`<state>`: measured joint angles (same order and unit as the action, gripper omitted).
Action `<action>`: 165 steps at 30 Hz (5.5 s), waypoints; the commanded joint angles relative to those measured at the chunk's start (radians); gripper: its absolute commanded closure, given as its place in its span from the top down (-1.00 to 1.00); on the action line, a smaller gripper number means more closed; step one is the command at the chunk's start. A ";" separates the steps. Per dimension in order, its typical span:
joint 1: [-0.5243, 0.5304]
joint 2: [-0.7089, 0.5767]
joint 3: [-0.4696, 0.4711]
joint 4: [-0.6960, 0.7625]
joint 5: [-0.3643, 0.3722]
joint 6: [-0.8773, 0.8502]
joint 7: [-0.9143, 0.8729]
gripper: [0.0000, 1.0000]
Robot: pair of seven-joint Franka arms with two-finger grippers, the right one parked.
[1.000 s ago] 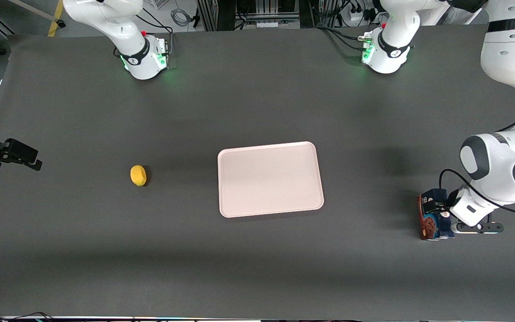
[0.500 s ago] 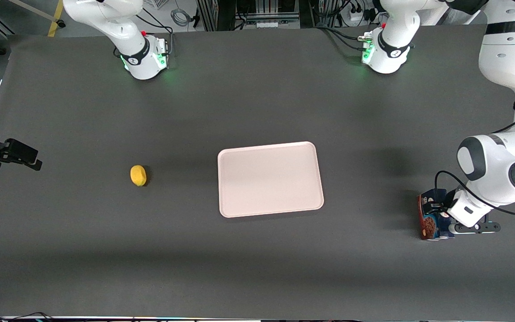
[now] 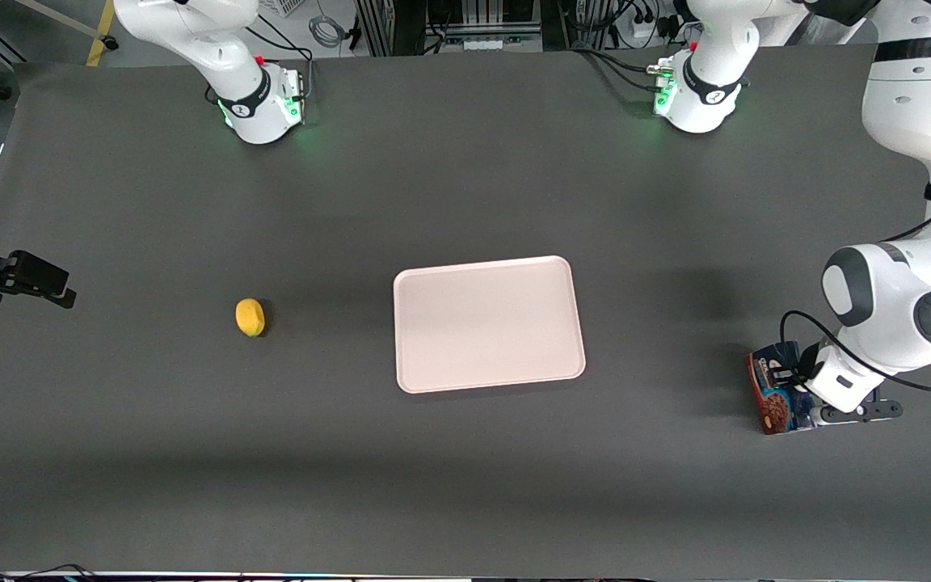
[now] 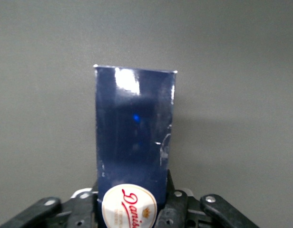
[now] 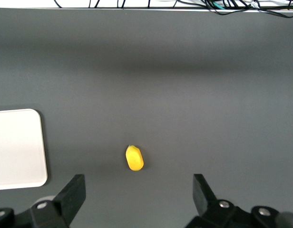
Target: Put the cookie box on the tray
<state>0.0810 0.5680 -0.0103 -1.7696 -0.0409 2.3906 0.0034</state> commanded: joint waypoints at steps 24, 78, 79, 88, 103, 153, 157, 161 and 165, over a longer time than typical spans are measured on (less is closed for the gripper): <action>-0.009 -0.123 0.001 0.420 0.007 -0.585 -0.005 -0.64; -0.030 -0.243 -0.732 0.121 0.272 -0.469 -1.280 -0.68; -0.032 -0.246 -0.735 0.096 0.280 -0.440 -1.280 -0.68; -0.041 -0.188 -0.780 0.016 0.420 -0.320 -1.257 -0.69; -0.064 -0.043 -0.813 0.016 0.582 -0.239 -1.168 -0.69; -0.053 0.081 -0.760 -0.022 0.624 -0.182 -1.054 -0.35; -0.053 0.092 -0.749 -0.022 0.624 -0.163 -1.054 -0.17; -0.053 0.093 -0.744 -0.022 0.622 -0.143 -1.054 -0.16; -0.053 0.093 -0.744 -0.022 0.622 -0.145 -1.054 0.44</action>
<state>0.0276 0.6594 -0.7576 -1.7842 0.5688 2.2250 -1.0468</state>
